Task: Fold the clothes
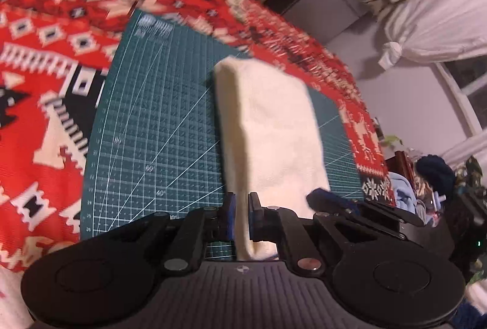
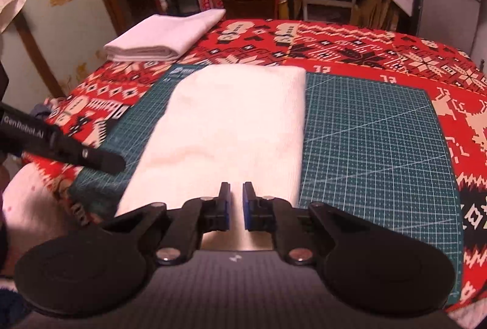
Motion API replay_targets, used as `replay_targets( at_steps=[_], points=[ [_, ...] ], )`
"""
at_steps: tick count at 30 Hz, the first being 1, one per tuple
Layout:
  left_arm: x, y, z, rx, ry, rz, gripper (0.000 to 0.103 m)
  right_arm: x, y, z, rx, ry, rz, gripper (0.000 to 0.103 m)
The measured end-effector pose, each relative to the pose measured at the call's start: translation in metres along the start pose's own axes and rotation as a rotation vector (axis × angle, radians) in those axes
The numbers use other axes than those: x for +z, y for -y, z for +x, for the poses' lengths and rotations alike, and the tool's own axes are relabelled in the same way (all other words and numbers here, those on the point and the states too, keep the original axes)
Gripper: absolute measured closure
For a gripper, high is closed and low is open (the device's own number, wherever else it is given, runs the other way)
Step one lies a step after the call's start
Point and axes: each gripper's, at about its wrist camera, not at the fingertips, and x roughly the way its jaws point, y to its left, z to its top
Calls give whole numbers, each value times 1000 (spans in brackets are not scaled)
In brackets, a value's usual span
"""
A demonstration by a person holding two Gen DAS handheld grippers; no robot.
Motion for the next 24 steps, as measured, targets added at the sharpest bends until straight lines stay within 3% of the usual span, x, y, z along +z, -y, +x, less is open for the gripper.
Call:
replay_targets(
  at_steps=[5, 9, 15, 19, 24],
  points=[
    [2, 42, 13, -23, 0, 131, 98, 10, -6, -8, 38, 27, 12, 93],
    [-6, 43, 54, 40, -95, 143, 99, 8, -13, 3, 29, -4, -3, 93],
    [-23, 36, 54, 33, -150, 134, 100, -18, -6, -1, 50, -40, -2, 93],
    [-22, 42, 38, 28, -106, 150, 100, -18, 4, -18, 80, -35, 38, 93],
    [-10, 43, 36, 70, -40, 157, 100, -5, 27, -28, 35, 22, 110, 91]
  ],
)
